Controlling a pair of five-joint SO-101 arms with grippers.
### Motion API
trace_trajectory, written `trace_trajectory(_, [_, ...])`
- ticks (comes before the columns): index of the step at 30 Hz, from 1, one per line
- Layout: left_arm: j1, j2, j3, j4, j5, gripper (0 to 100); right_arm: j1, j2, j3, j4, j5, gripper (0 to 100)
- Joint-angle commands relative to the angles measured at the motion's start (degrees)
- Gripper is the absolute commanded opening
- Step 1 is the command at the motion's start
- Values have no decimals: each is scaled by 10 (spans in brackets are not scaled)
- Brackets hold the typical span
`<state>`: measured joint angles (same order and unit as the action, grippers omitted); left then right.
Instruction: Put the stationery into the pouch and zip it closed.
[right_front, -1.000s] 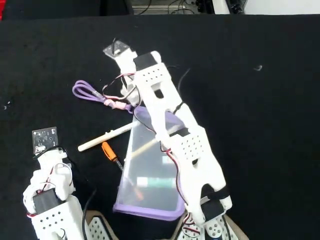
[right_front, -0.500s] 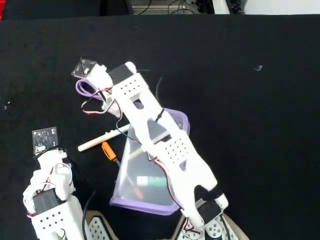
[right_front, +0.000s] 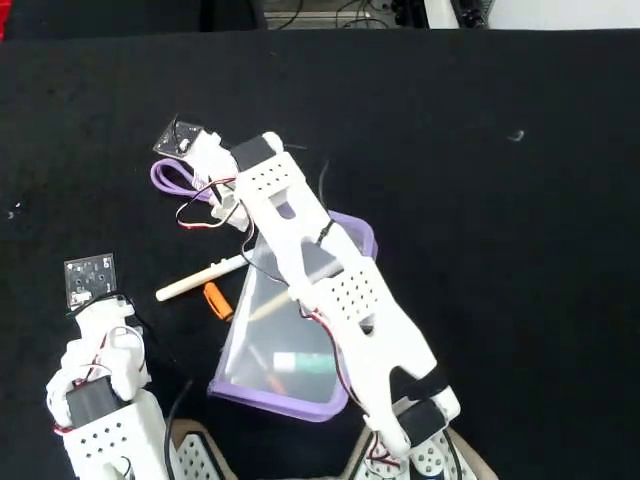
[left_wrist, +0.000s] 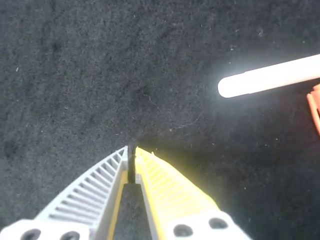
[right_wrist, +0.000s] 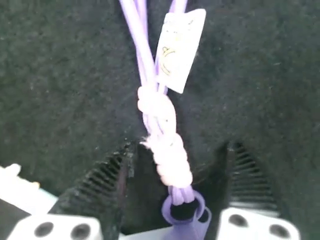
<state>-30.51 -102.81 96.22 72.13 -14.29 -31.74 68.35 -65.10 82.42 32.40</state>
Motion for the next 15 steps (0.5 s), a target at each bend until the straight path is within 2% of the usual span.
trace_trajectory(1, [-3, 1, 13, 1, 6, 30, 28, 7, -50, -13, 1, 83])
trace_trajectory(3, [-3, 1, 13, 1, 6, 30, 26, 4, -66, 1, 1, 6])
trace_trajectory(6, [-3, 1, 13, 1, 6, 30, 24, 2, -121, 47, 1, 42])
trace_trajectory(11, [-3, 1, 13, 1, 6, 30, 18, 2, -309, 161, -40, 11])
trace_trajectory(15, [-3, 1, 13, 1, 6, 30, 7, -73, -284, 185, -48, 11])
